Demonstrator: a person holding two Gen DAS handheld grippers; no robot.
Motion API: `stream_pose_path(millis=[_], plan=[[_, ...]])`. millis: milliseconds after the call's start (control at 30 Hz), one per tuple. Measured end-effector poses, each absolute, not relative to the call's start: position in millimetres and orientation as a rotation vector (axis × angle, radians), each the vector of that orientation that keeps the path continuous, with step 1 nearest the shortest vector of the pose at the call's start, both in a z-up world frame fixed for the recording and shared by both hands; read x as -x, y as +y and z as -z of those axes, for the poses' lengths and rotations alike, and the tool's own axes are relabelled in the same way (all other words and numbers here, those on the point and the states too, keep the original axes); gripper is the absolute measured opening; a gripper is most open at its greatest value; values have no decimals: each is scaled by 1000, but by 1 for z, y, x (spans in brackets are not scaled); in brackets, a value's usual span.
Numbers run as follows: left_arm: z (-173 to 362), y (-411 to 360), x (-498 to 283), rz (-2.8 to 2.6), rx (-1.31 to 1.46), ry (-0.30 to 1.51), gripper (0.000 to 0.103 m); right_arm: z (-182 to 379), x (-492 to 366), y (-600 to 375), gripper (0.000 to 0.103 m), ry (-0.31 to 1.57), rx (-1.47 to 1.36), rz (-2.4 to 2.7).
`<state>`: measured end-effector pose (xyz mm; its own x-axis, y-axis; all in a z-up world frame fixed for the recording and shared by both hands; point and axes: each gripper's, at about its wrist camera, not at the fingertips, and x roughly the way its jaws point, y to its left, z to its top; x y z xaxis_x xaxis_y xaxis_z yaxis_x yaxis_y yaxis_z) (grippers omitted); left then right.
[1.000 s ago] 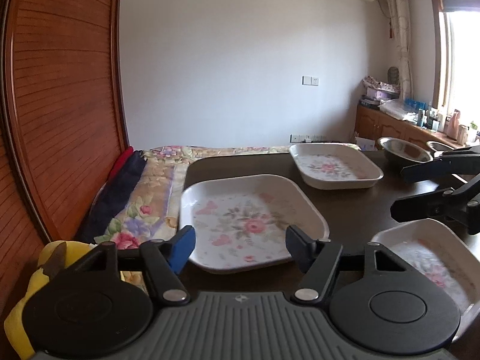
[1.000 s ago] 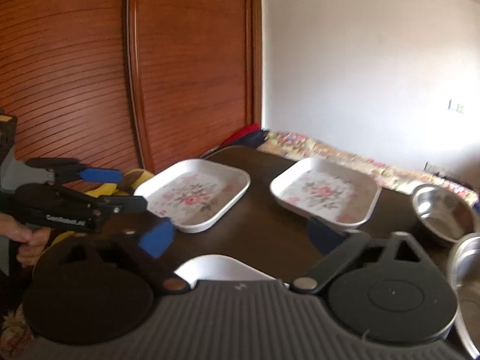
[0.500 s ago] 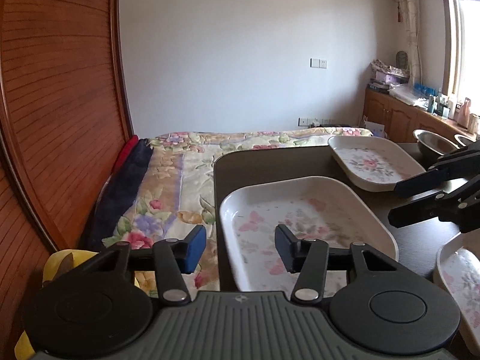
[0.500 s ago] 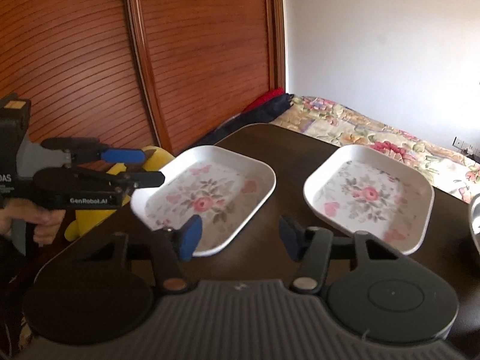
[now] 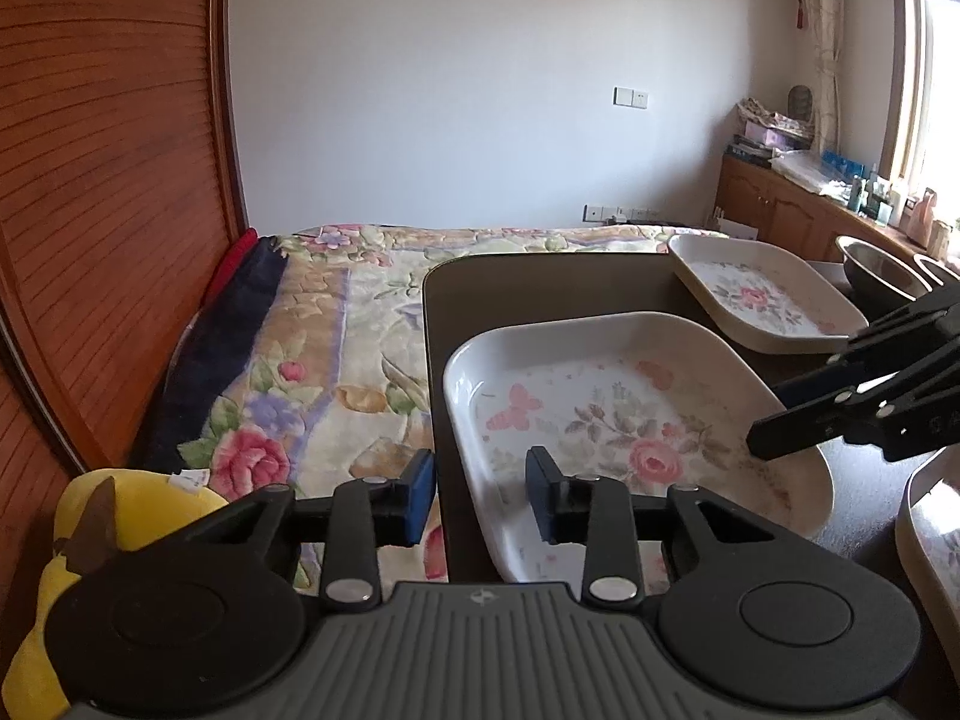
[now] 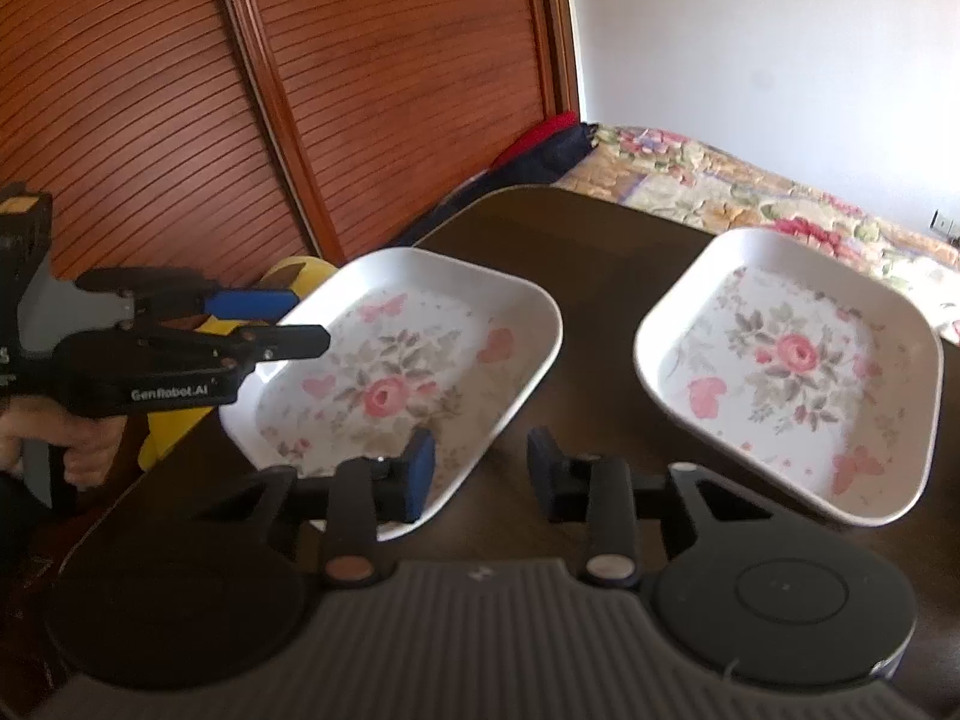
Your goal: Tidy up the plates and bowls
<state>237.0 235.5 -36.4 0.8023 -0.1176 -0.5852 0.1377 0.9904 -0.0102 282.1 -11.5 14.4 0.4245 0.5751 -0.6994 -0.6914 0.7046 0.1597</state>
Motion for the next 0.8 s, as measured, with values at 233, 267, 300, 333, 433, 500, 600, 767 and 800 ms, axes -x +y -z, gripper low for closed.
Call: stream_pose_path(millis=[233,267,300,333,433,500,600,767,800], plan=[[36,236,-238,156,-16,631,52,-13,-282,-6,22,825,184,-819],[36,234,-237,151,-17,631,52,-12,-282,-6,22,824,182,-821],[36,233,-237,146,-20,629,52,-12,-283,-6,22,826,180,-822],[36,231,-236,142,-20,628,52,-12,-283,-7,22,827,177,-823],[35,228,-232,137,-20,625,52,-13,-282,-8,20,825,167,-814],[33,227,-230,138,-22,620,52,-13,-281,-10,19,820,166,-810],[28,223,-226,132,-30,608,52,-15,-279,-14,18,807,165,-808],[23,214,-223,119,-40,581,52,-22,-276,-23,14,774,145,-801],[23,212,-222,119,-42,576,51,-22,-275,-25,14,769,142,-799]])
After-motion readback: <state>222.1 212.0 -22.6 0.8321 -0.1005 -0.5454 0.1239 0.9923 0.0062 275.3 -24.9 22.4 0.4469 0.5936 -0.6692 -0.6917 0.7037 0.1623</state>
